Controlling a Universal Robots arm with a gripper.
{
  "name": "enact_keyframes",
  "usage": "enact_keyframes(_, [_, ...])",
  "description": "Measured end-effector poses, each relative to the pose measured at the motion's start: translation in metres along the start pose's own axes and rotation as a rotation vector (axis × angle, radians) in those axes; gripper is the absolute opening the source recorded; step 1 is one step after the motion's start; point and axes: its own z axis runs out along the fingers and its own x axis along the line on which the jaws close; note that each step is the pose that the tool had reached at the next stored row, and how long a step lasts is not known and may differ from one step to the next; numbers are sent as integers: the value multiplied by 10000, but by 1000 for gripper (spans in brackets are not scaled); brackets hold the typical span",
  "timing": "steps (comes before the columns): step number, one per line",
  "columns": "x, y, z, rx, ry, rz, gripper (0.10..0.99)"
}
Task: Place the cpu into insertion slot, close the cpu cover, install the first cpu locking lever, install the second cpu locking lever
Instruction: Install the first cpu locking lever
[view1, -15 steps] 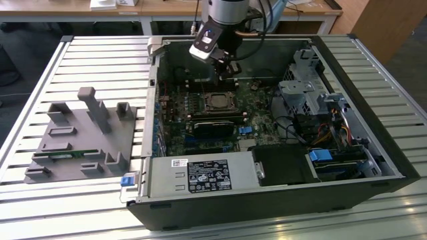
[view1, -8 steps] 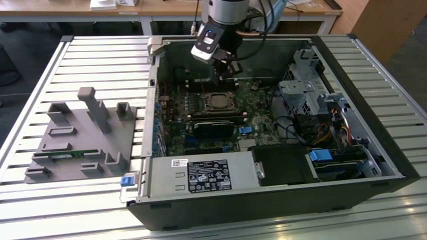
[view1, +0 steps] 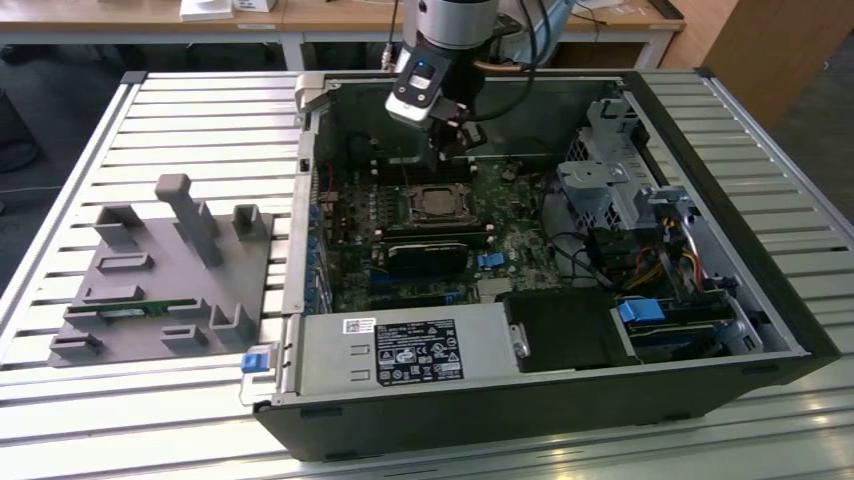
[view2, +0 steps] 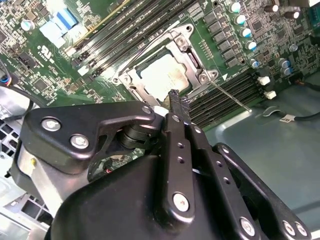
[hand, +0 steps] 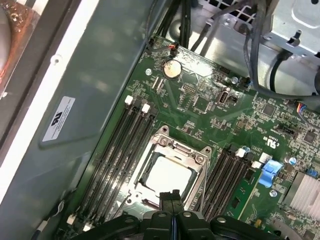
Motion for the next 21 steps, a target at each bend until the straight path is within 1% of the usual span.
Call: enact_keyframes(21, [0, 0, 0, 11, 5, -1162, 106])
